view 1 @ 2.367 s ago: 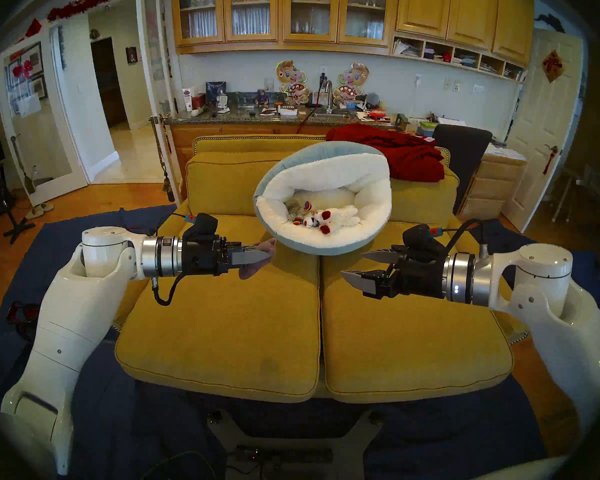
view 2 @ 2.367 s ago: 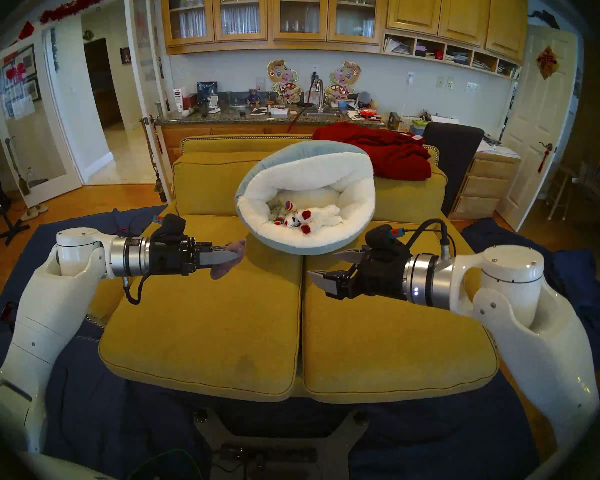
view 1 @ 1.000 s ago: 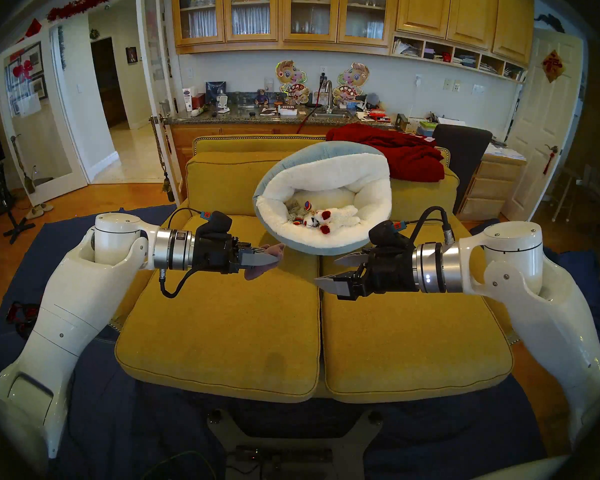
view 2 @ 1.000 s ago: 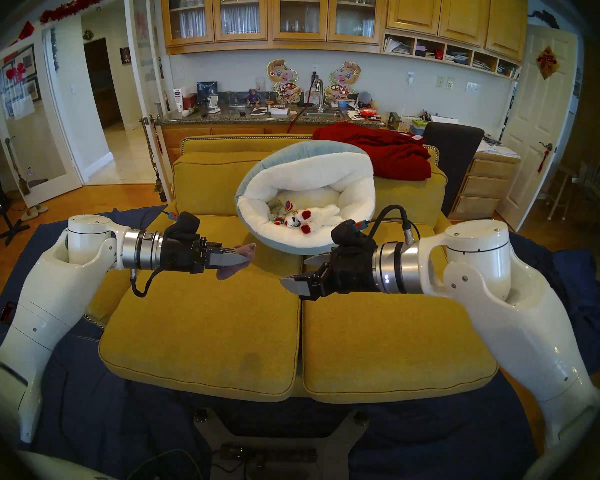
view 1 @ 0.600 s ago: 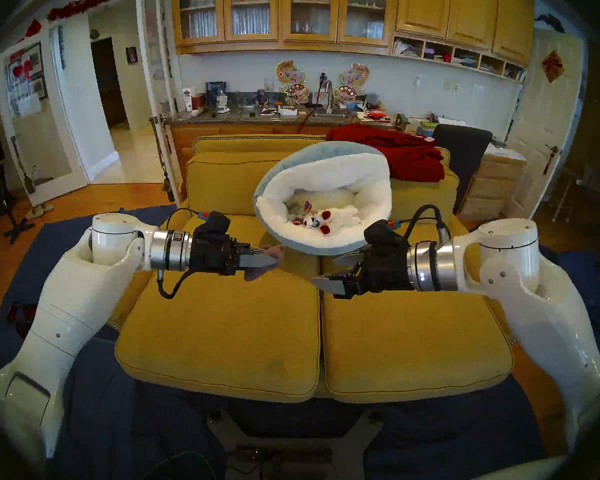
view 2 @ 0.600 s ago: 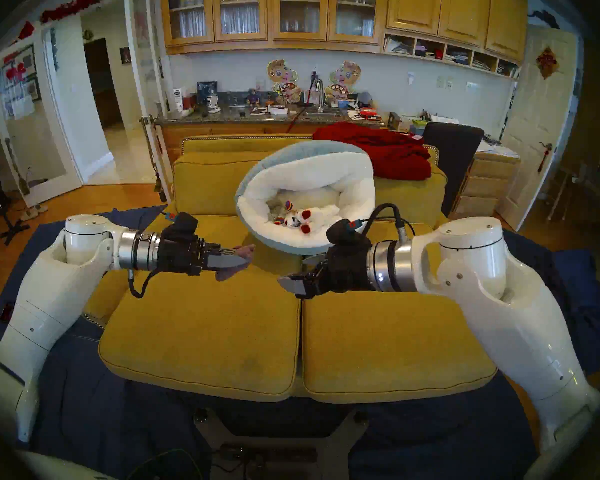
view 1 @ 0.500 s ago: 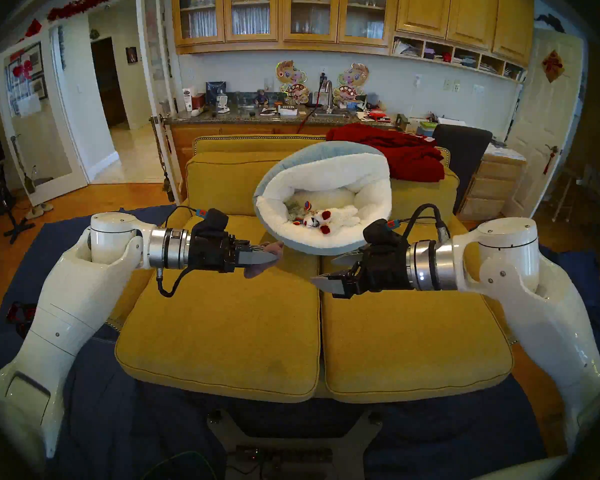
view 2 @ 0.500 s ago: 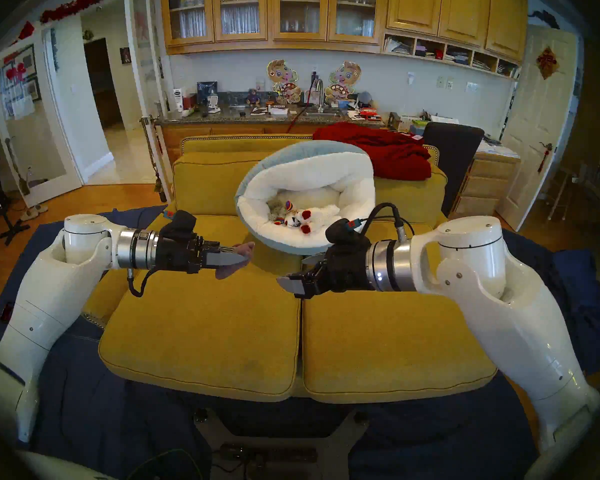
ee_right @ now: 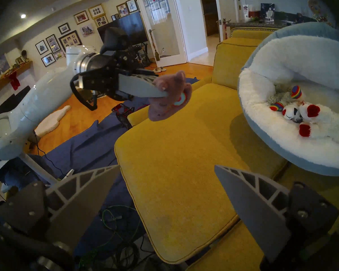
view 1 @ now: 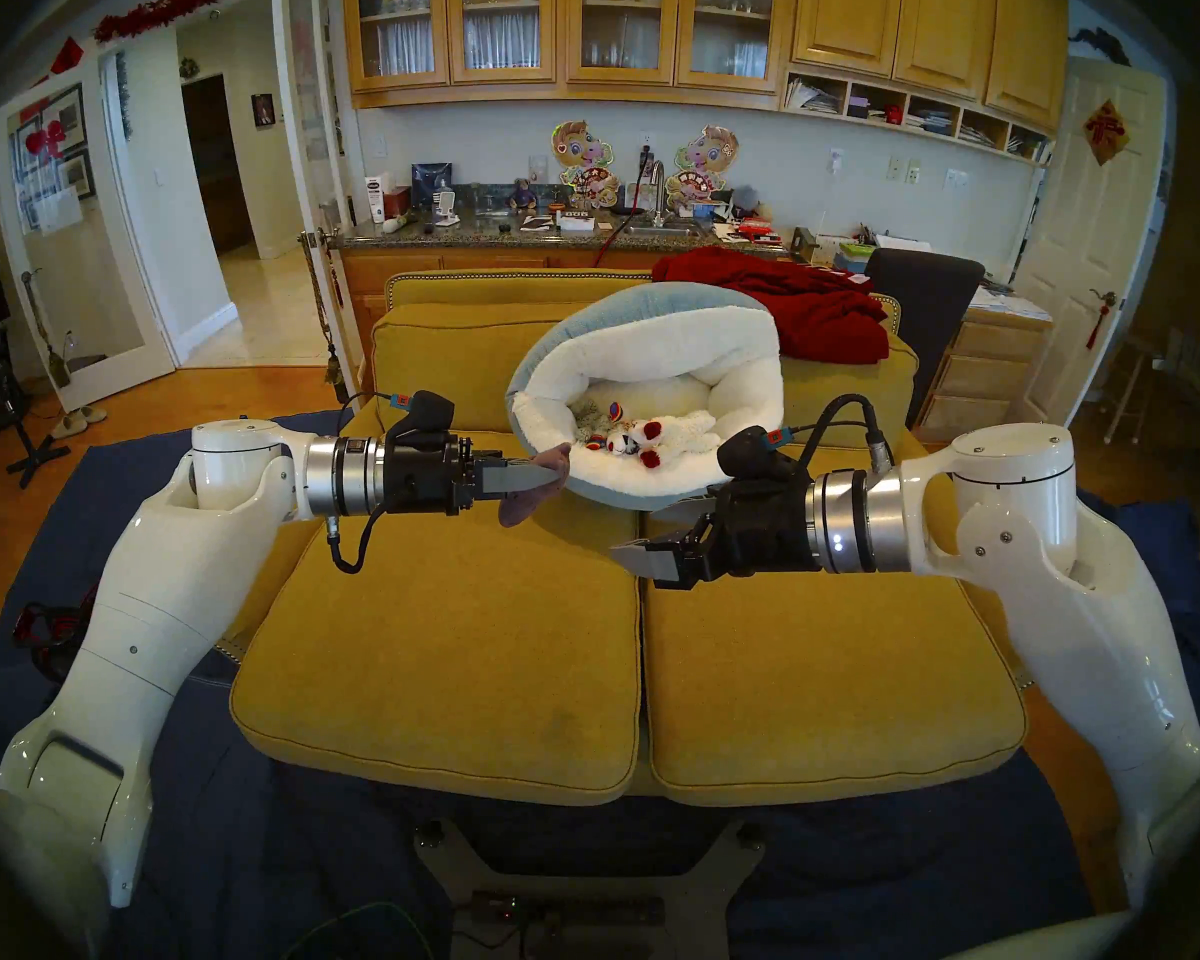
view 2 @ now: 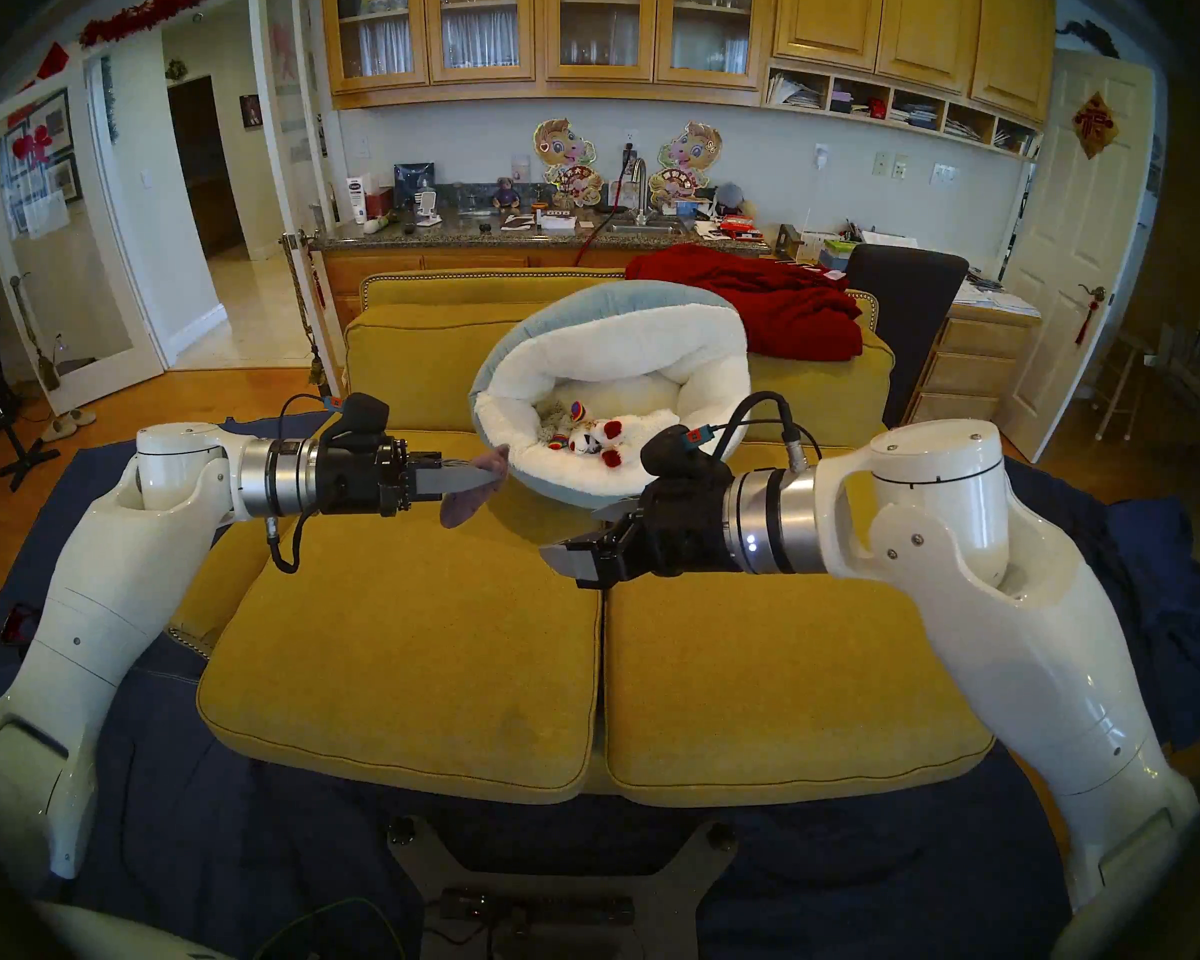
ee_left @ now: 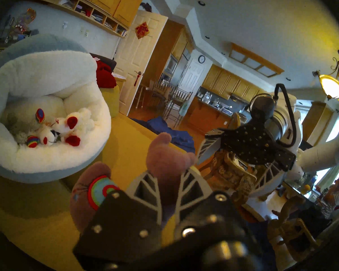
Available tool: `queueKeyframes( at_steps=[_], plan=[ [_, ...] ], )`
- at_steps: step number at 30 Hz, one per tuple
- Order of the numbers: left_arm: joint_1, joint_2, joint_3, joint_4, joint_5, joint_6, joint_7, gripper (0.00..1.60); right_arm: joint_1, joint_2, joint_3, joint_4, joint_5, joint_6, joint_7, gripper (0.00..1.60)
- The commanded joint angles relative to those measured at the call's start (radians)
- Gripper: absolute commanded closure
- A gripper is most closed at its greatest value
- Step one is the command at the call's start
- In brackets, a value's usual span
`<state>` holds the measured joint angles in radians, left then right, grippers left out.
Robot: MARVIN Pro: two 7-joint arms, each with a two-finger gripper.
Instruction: Put toys into dog bed
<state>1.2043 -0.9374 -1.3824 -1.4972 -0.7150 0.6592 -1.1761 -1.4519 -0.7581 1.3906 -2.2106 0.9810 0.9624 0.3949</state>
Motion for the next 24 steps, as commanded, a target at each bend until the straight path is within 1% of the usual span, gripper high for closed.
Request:
queueKeyframes(
  at_steps=[1,5,8,9,15,17,24],
  plan=[
    [-0.105,-0.056,0.023,0.052,-0.033,-0.007,-0.056,1.6,0.064,-0.024,-0.021,-0.005,-0.002,-0.003,0.004,0.0],
    [-0.128,-0.074,0.045,0.082,-0.04,-0.005,-0.061,1.6,0.081,-0.034,-0.045,0.005,-0.009,-0.003,0.0,0.0],
    [-0.137,-0.086,0.057,0.085,-0.048,-0.003,-0.061,1.6,0.094,-0.034,-0.061,0.009,-0.019,-0.004,-0.007,0.0],
    [-0.137,-0.09,0.059,0.08,-0.051,-0.001,-0.06,1.6,0.101,-0.028,-0.072,0.006,-0.033,-0.004,-0.012,0.0],
    [-0.127,-0.101,0.064,0.04,-0.085,0.006,-0.074,1.6,0.112,-0.039,-0.095,0.013,-0.051,-0.007,-0.024,0.0],
    [-0.123,-0.102,0.064,0.029,-0.093,0.012,-0.071,1.6,0.123,-0.027,-0.11,0.005,-0.078,-0.007,-0.036,0.0],
    [-0.093,-0.104,0.06,-0.023,-0.131,0.039,-0.057,1.6,0.133,-0.033,-0.13,-0.004,-0.112,-0.013,-0.061,0.0]
  ],
)
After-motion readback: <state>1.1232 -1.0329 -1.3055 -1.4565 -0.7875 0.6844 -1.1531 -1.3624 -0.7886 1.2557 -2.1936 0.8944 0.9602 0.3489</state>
